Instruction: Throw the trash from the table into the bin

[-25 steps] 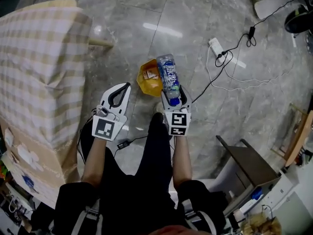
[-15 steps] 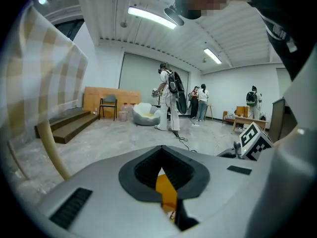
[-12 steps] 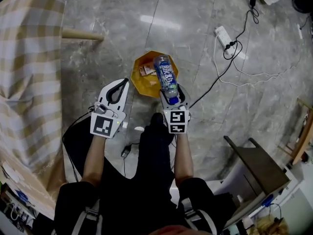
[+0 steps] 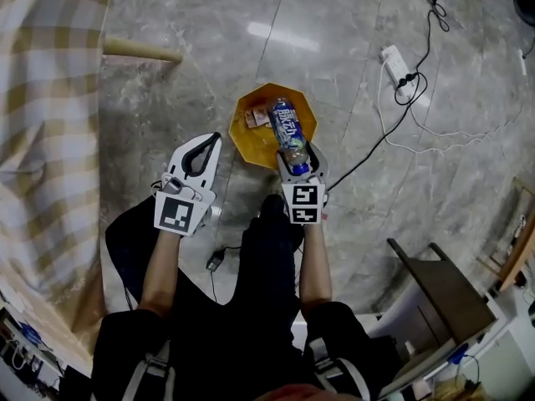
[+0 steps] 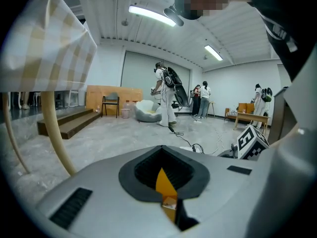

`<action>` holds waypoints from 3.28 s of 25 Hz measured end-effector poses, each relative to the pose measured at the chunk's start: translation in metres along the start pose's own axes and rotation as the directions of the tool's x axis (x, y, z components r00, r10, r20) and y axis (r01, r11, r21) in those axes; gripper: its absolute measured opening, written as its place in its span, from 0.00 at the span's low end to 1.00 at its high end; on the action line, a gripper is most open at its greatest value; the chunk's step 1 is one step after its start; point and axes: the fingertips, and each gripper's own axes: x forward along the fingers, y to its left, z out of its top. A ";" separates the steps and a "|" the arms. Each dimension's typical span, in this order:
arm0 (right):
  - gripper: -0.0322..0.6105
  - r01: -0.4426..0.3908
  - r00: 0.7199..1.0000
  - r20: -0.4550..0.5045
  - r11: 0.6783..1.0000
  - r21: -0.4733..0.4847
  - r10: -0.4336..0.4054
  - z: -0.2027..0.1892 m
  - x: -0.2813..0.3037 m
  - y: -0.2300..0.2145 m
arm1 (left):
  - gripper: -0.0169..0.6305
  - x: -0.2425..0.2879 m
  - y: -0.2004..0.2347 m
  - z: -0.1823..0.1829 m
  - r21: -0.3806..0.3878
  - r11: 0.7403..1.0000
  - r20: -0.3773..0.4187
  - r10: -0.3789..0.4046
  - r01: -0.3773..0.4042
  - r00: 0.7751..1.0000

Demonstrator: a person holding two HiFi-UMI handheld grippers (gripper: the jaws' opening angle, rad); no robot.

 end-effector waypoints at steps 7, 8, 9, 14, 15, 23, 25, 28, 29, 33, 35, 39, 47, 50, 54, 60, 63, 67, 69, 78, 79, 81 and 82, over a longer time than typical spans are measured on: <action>0.53 0.005 1.000 0.004 1.000 -0.005 -0.005 -0.002 0.002 -0.002 | 0.03 0.001 0.001 0.002 0.001 1.000 0.005 -0.002 0.002 1.000; 0.53 0.005 1.000 0.004 1.000 -0.006 -0.005 -0.001 0.002 -0.002 | 0.03 0.001 0.002 0.002 0.001 1.000 0.005 -0.002 0.002 1.000; 0.53 0.005 1.000 0.005 1.000 -0.008 -0.005 0.000 0.001 -0.002 | 0.03 0.001 0.002 0.003 0.000 1.000 0.006 -0.003 0.003 1.000; 0.52 0.001 0.999 0.037 1.000 -0.010 0.000 0.018 -0.011 0.001 | 0.03 -0.001 0.002 0.015 -0.009 1.000 0.007 -0.007 0.007 1.000; 0.51 -0.003 0.999 0.052 1.000 -0.004 0.003 0.027 -0.017 0.001 | 0.03 -0.002 0.001 0.020 -0.007 1.000 0.008 -0.009 0.009 1.000; 0.45 -0.010 0.982 0.189 1.000 0.022 0.005 0.127 -0.088 -0.003 | 0.03 -0.020 -0.008 0.101 0.058 0.998 0.017 -0.024 0.023 1.000; 0.45 -0.009 0.978 0.210 1.000 0.021 0.005 0.155 -0.110 -0.002 | 0.03 -0.027 -0.014 0.129 0.068 0.997 0.021 -0.031 0.030 0.999; 0.43 -0.003 0.972 0.237 1.000 0.015 -0.001 0.196 -0.143 -0.001 | 0.03 -0.038 -0.020 0.172 0.072 0.996 0.037 -0.046 0.043 0.998; 0.43 -0.001 0.969 0.246 1.000 0.014 -0.002 0.209 -0.154 0.000 | 0.03 -0.042 -0.021 0.187 0.074 0.996 0.044 -0.050 0.047 0.998; 0.42 -0.005 0.960 0.279 1.000 -0.002 0.006 0.260 -0.203 0.006 | 0.03 -0.063 -0.027 0.243 0.086 0.995 0.055 -0.059 0.054 0.997; 0.41 -0.005 0.956 0.293 1.000 -0.019 0.010 0.285 -0.228 0.009 | 0.03 -0.074 -0.030 0.272 0.109 0.993 0.055 -0.059 0.053 0.997; 0.38 0.003 0.945 0.326 1.000 -0.026 0.006 0.333 -0.280 0.013 | 0.03 -0.097 -0.036 0.330 0.134 0.990 0.078 -0.055 0.044 0.995; 0.33 0.013 0.913 0.408 1.000 0.002 -0.013 0.419 -0.366 0.026 | 0.03 -0.142 -0.053 0.422 0.142 0.988 0.106 -0.076 0.060 0.992; 0.29 0.009 0.898 0.439 1.000 0.028 -0.020 0.445 -0.391 0.031 | 0.03 -0.151 -0.060 0.443 0.152 0.986 0.114 -0.091 0.073 0.989; 0.25 0.013 0.876 0.481 0.999 0.034 -0.028 0.466 -0.411 0.036 | 0.03 -0.158 -0.064 0.468 0.152 0.985 0.152 -0.100 0.077 0.983; 0.07 0.046 0.843 0.535 0.999 0.027 -0.054 0.481 -0.426 0.042 | 0.03 -0.162 -0.056 0.484 0.132 0.990 0.176 -0.079 0.056 0.981; 0.06 0.045 0.837 0.545 0.999 0.010 -0.043 0.483 -0.426 0.046 | 0.03 -0.164 -0.054 0.488 0.120 0.992 0.193 -0.072 0.049 0.978; 0.06 0.050 0.843 0.537 0.998 -0.023 -0.030 0.488 -0.426 0.049 | 0.03 -0.163 -0.054 0.488 0.105 0.993 0.194 -0.071 0.052 0.978; 0.06 0.051 0.844 0.536 0.998 -0.026 -0.029 0.489 -0.425 0.050 | 0.03 -0.163 -0.053 0.487 0.092 0.994 0.191 -0.068 0.051 0.979; 0.06 0.026 0.852 0.523 0.998 -0.055 0.006 0.491 -0.418 0.060 | 0.03 -0.169 -0.044 0.492 0.063 0.998 0.225 -0.038 0.024 0.974; 0.06 0.022 0.852 0.523 0.998 -0.062 0.013 0.493 -0.417 0.062 | 0.03 -0.170 -0.042 0.493 0.062 0.998 0.225 -0.032 0.019 0.974; 0.06 0.014 0.851 0.525 0.997 -0.072 0.026 0.499 -0.414 0.068 | 0.03 -0.174 -0.037 0.493 0.062 0.998 0.222 -0.024 0.010 0.975; 0.06 0.009 0.849 0.527 0.997 -0.076 0.032 0.503 -0.413 0.072 | 0.03 -0.176 -0.033 0.493 0.065 0.998 0.221 -0.021 0.007 0.975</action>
